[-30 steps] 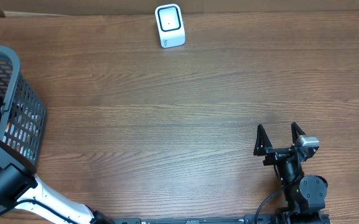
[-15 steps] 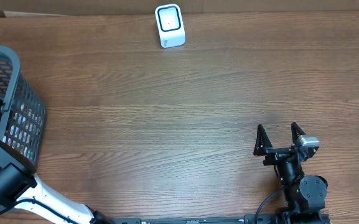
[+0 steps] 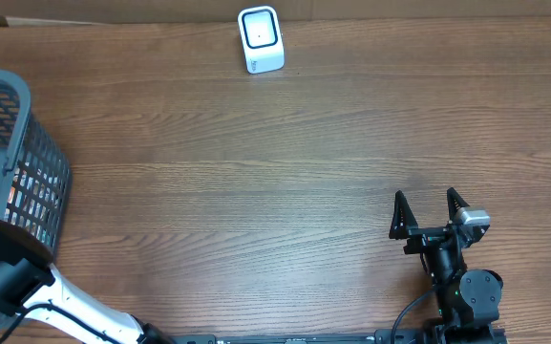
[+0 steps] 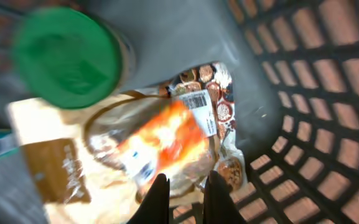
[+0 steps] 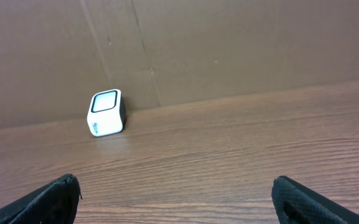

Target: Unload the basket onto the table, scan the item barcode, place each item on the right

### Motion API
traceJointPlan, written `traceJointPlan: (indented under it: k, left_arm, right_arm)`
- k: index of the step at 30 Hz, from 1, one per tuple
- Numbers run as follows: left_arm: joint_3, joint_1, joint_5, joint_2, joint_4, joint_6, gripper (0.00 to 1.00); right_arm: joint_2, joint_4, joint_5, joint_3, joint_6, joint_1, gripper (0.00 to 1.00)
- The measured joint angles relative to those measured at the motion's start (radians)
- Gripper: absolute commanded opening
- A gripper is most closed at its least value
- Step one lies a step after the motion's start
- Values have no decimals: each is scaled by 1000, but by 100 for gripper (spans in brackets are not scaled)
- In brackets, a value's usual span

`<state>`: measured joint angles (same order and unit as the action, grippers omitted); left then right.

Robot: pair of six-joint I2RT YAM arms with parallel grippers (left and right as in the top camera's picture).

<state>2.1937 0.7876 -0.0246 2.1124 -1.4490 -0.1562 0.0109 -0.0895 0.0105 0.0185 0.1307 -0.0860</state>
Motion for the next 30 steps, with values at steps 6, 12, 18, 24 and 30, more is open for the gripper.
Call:
traceJointPlan:
  k: [6, 12, 18, 24, 30]
  left_arm:
    - [19, 0, 16, -50, -13, -26, 9]
    - [-3, 0, 25, -63, -29, 7, 39]
    - [-184, 0, 23, -68, 83, 73, 49]
    - [-369, 0, 15, -68, 225, 127, 58]
    - [-481, 0, 14, -68, 362, 139, 64]
  right_arm:
    - [0, 0, 0, 0, 0, 0, 100]
    - [0, 0, 0, 0, 0, 0, 100]
    - [0, 0, 0, 0, 0, 0, 100]
    - [0, 0, 0, 0, 0, 0, 100]
    - [0, -1, 0, 0, 0, 0, 100]
